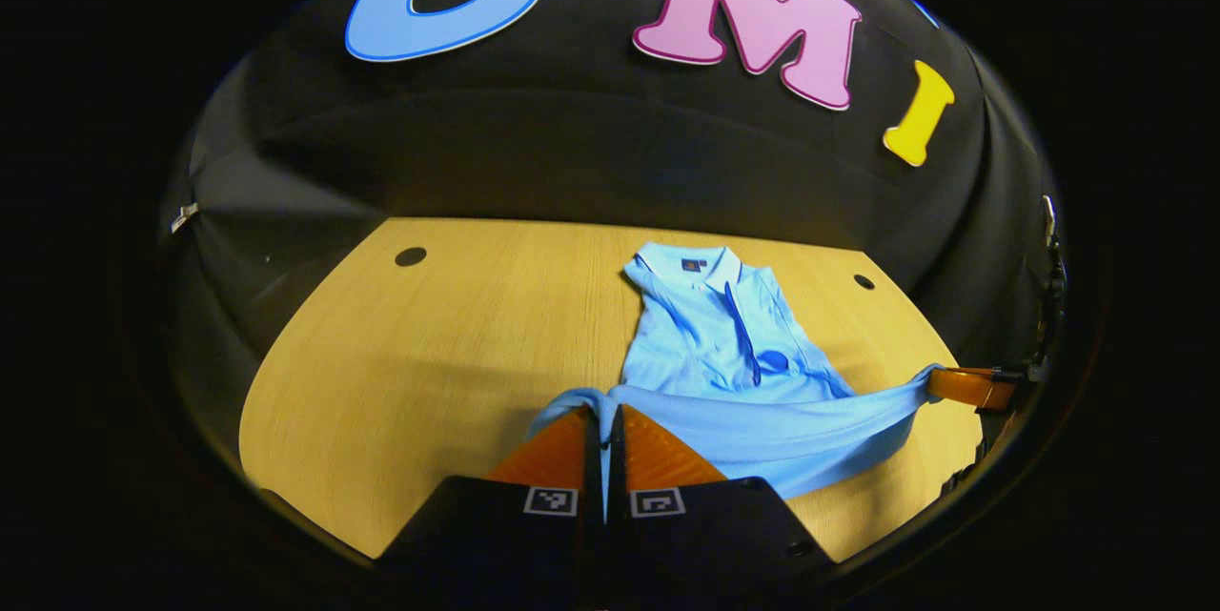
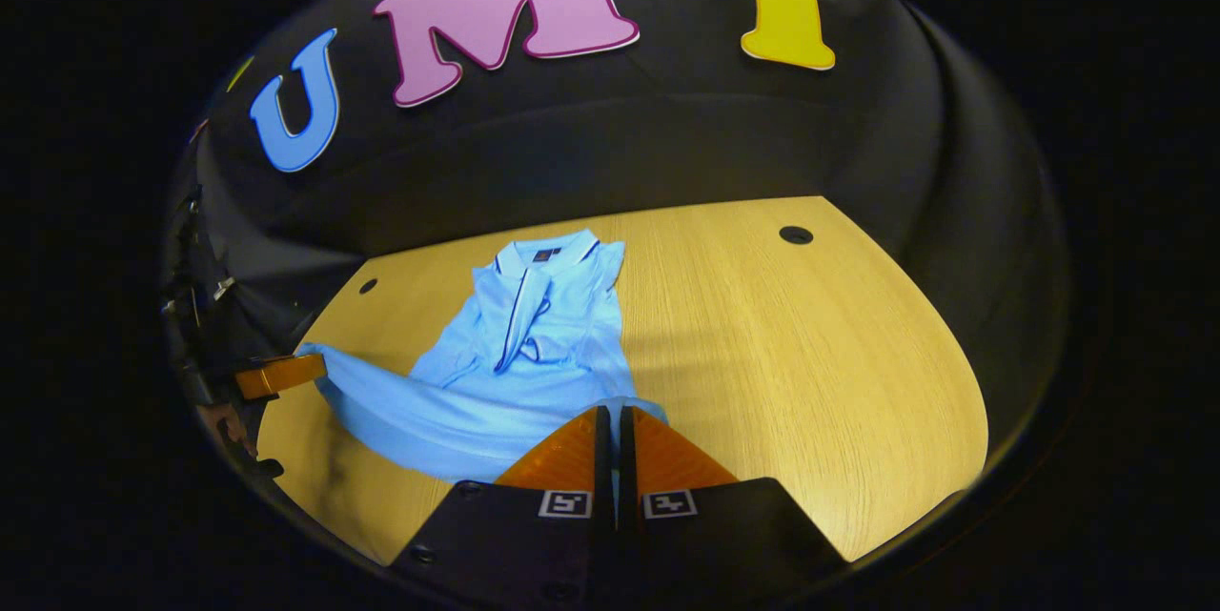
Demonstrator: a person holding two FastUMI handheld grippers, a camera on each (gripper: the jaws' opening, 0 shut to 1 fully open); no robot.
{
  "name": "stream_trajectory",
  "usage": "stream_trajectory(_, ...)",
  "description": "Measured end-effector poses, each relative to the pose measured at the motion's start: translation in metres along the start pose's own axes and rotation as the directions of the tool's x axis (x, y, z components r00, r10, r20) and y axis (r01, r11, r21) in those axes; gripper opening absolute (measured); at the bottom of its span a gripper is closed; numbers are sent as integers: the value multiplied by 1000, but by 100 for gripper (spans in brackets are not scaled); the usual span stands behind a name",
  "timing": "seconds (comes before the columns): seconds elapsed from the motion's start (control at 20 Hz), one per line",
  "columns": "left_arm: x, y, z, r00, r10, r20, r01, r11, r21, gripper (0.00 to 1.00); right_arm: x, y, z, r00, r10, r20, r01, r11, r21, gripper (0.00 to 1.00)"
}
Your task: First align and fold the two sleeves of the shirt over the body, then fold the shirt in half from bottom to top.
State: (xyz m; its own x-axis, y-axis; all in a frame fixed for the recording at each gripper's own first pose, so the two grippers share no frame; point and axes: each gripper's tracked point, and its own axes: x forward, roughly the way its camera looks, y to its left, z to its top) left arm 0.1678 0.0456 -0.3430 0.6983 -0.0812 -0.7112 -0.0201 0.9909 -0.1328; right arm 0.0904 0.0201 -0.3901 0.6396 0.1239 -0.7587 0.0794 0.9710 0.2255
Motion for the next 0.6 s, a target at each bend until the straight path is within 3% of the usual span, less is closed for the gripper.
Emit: stream_trajectory(0.6,137,1,89,989,88,122,-95,994,49,6,145,-9,108,987,2,161,-3,1000,7,5)
